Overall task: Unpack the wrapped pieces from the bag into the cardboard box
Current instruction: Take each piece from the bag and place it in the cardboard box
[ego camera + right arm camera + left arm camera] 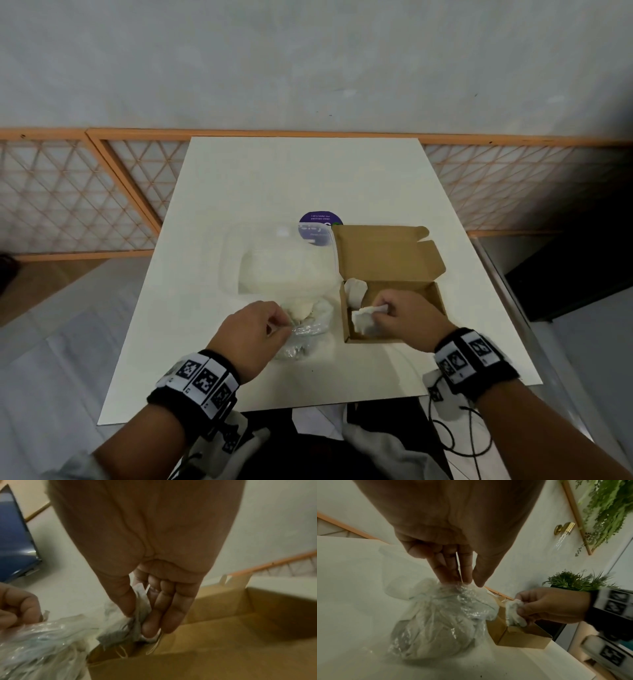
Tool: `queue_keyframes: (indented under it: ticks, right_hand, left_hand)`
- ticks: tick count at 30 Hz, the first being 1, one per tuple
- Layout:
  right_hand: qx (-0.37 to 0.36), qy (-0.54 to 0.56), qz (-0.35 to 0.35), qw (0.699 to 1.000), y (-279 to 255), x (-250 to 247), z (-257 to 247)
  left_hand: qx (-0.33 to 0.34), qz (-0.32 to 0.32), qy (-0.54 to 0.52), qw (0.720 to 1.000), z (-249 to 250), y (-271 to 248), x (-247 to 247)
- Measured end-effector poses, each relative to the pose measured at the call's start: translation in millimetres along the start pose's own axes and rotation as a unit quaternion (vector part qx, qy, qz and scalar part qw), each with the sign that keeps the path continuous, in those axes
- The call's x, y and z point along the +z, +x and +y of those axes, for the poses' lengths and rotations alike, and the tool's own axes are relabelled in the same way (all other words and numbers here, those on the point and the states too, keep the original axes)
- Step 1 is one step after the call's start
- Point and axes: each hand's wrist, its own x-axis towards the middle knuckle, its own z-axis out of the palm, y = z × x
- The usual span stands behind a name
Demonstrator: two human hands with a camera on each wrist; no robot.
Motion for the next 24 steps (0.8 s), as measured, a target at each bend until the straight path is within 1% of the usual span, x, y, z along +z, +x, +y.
queue_keyframes:
  ticks: [5,8,11,14,19,22,24]
  right_hand:
    - [0.041,-0.01,-0.02,0.999,37.1,17.8,-7.1]
    - [0.088,0.019,0.011,0.996,49.6,21.8,-6.9]
    - [0.124,-0.002,0.035,0.992,53.8,23.7,-9.4]
    - [0.134,-0.013,0.048,0.99,55.8,26.1,-11.9]
    - [0.114,0.054,0.089,0.988,53.9,34.8,-10.8]
    - [0.122,0.09,0.122,0.981,47.1,34.0,-4.1]
    - [0.136,0.084,0.136,0.978,43.7,33.7,2.9]
  left_hand:
    - [-0.003,-0.002,0.0,1.0,-3.0,2.6,1.8]
    - [-0.008,-0.007,-0.009,1.0,-5.6,3.4,2.3]
    - [-0.01,-0.01,-0.014,1.0,-6.4,3.7,3.1]
    - [-0.008,-0.01,-0.016,1.0,-6.0,4.3,3.8]
    - [-0.009,-0.013,-0.021,1.0,-8.4,4.8,5.1]
    - [-0.006,-0.013,-0.026,1.0,-8.6,4.3,4.7]
    - [-0.004,-0.01,-0.025,1.0,-8.2,4.1,4.3]
